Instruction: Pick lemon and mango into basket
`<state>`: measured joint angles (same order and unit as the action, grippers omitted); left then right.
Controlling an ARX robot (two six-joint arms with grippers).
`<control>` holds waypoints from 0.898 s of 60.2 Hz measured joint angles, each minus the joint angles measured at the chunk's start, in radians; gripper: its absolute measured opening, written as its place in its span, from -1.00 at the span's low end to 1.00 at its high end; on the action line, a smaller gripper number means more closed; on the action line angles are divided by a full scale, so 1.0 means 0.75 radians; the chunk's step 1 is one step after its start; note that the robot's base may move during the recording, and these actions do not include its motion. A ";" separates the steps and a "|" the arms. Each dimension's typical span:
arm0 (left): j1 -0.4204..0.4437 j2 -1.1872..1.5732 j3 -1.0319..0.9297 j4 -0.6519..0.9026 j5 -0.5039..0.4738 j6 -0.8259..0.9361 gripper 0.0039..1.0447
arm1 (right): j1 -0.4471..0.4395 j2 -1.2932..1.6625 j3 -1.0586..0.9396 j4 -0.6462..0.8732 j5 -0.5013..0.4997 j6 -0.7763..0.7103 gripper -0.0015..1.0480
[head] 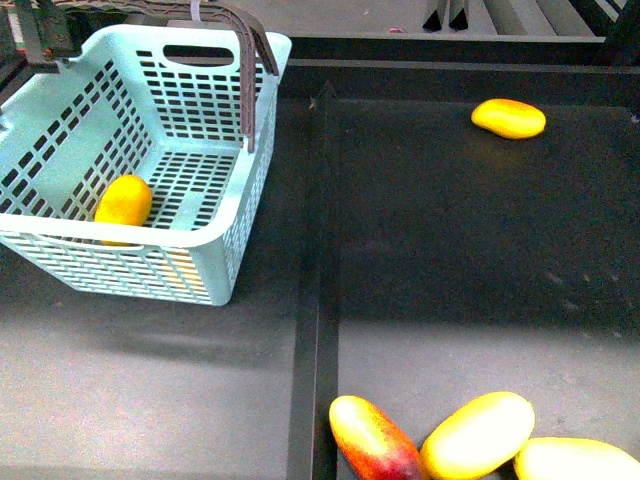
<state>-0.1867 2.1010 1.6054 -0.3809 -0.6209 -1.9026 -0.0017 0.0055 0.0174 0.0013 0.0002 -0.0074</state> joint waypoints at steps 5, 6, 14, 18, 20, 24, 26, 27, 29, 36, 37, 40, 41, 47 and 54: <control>-0.005 -0.124 -0.047 -0.169 -0.020 -0.001 0.87 | 0.000 0.000 0.000 0.000 0.001 0.001 0.83; -0.006 -0.152 -0.064 -0.201 -0.028 0.006 0.90 | 0.000 0.000 0.000 0.000 0.000 0.001 0.83; -0.035 -0.414 -0.245 -0.309 -0.080 0.045 0.87 | 0.000 0.000 0.000 0.000 0.000 0.000 0.83; -0.005 -0.626 -0.571 0.226 0.309 0.512 0.62 | 0.000 0.000 0.000 0.000 0.001 0.001 0.83; 0.010 -0.710 -0.745 0.517 0.453 0.862 0.48 | 0.000 0.000 0.000 0.000 0.000 0.001 0.83; 0.035 -0.802 -1.018 1.023 0.600 1.367 0.24 | 0.000 0.000 0.000 0.000 0.001 0.001 0.83; 0.052 -0.845 -1.189 1.380 0.646 1.802 0.04 | 0.000 0.000 0.000 0.000 0.001 0.001 0.83; 0.058 -0.863 -1.233 1.450 0.654 1.911 -0.03 | 0.000 0.000 0.000 0.000 0.001 0.001 0.83; 0.069 -0.893 -1.292 1.528 0.659 2.058 -0.13 | 0.000 0.000 0.000 0.000 0.001 0.001 0.83; 0.105 -1.027 -1.486 1.642 0.686 2.385 -0.57 | 0.000 0.000 0.000 0.000 0.001 0.001 0.83; 0.108 -1.044 -1.511 1.647 0.690 2.403 -0.64 | 0.000 0.000 0.000 0.000 0.001 0.001 0.83; 0.115 -1.082 -1.570 1.658 0.702 2.448 -0.81 | 0.000 0.000 0.000 0.000 0.001 0.001 0.83; 0.119 -1.095 -1.593 1.662 0.708 2.459 -0.88 | 0.000 0.000 0.000 0.000 0.001 0.001 0.83; 0.146 -1.206 -1.726 1.671 0.729 2.503 -0.94 | 0.000 0.000 0.000 0.000 0.001 0.001 0.83; 0.194 -1.313 -1.821 1.668 0.805 2.513 -0.94 | 0.000 0.000 0.000 0.000 0.001 0.001 0.83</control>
<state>-0.0410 1.1160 0.2398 0.8703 -0.0174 -0.0181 -0.0017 0.0055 0.0174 0.0013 0.0006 -0.0071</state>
